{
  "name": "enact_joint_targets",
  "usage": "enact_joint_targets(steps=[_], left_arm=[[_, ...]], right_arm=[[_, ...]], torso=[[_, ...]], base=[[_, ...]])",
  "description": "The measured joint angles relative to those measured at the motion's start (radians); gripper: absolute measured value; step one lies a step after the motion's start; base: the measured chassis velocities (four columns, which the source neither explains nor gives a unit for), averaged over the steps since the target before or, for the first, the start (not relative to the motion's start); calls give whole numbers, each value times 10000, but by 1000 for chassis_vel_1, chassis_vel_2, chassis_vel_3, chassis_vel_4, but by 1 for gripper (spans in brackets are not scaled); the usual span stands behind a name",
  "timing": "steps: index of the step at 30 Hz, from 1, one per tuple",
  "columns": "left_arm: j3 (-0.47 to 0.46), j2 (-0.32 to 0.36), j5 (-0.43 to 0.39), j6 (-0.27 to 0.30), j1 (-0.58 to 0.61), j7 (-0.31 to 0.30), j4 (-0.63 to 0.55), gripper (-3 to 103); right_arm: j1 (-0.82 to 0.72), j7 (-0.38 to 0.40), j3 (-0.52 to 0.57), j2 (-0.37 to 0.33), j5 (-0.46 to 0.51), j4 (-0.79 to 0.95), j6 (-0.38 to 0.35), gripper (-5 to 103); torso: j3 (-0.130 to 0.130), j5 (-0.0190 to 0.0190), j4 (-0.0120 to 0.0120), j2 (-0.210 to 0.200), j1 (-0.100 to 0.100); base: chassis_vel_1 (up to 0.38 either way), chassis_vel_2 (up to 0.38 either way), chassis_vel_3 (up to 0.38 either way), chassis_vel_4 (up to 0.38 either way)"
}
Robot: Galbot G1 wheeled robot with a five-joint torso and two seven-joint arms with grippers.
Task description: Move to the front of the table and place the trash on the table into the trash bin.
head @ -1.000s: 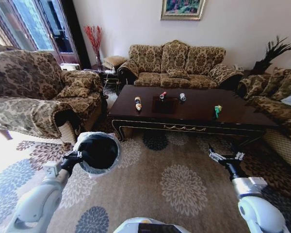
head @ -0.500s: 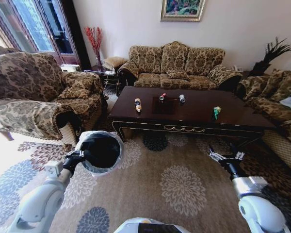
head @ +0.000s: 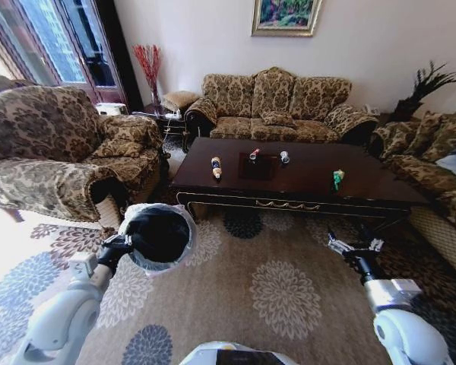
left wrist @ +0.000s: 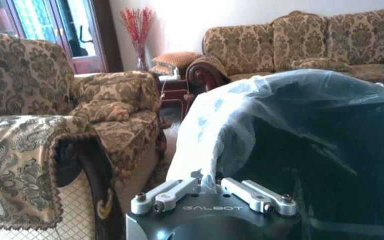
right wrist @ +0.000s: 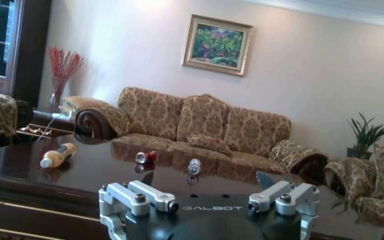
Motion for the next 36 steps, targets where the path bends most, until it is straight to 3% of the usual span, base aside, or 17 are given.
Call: enact_joint_targets(steps=[36], left_arm=[[66, -3, 35, -48, 21, 69, -17, 1]], right_arm=[[-48, 5, -79, 205, -219, 157, -29, 100]], torso=[[880, 0, 0, 1569, 689]], base=[[-15, 18, 16, -19]])
